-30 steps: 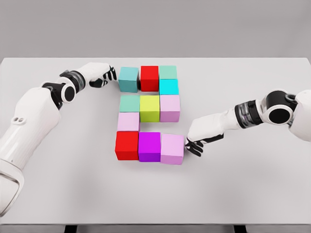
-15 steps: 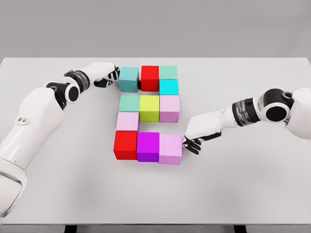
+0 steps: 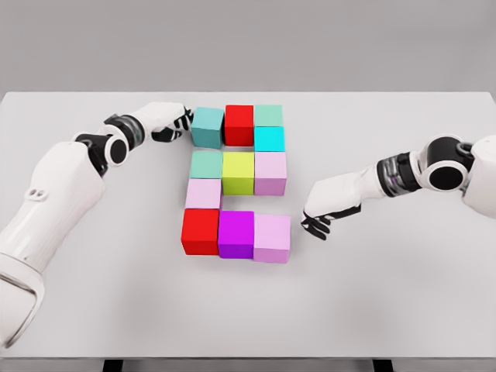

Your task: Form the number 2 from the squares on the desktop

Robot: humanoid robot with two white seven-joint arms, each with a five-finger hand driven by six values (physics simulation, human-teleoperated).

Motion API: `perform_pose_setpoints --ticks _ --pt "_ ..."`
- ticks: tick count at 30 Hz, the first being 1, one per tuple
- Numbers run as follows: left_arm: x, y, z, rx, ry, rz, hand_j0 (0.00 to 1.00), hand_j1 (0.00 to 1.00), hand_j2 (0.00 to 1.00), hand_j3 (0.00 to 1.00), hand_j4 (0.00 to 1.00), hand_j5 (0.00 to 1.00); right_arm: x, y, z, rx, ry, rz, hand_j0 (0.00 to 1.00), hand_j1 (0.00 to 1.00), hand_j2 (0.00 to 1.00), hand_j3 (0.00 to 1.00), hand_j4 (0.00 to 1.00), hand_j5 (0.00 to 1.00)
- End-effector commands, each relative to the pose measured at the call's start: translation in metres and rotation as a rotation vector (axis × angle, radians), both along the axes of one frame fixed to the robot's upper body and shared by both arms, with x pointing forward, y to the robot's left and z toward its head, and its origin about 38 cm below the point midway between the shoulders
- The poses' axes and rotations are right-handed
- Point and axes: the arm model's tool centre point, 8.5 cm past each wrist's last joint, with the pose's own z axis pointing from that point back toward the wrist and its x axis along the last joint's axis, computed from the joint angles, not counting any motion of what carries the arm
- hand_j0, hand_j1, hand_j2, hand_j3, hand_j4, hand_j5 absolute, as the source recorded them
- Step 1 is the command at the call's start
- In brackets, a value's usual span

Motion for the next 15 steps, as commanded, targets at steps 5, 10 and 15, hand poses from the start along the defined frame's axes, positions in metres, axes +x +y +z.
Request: perform_pose_setpoints --ticks 5,10,15 --pt "-0.003 0.005 -0.004 0.005 0.080 0.005 0.54 0.54 0.54 0.54 0.54 0.54 0.000 -0.004 0.003 -0.004 -0.004 -0.006 0.20 0.20 0.20 0.20 0.20 0.20" --pt "-0.003 0.004 -0.005 0.009 0.090 0.000 0.54 0.54 0.54 0.54 0.54 0.54 0.002 -0.012 0.006 -0.013 -0.012 -0.020 0.21 0.21 0.21 0.21 0.21 0.21" --pt "-0.005 0.012 0.002 0.004 0.111 -0.006 0.53 0.53 0.53 0.53 0.53 0.53 0.005 -0.016 0.012 -0.017 -0.026 -0.029 0.21 0.21 0.21 0.21 0.21 0.21"
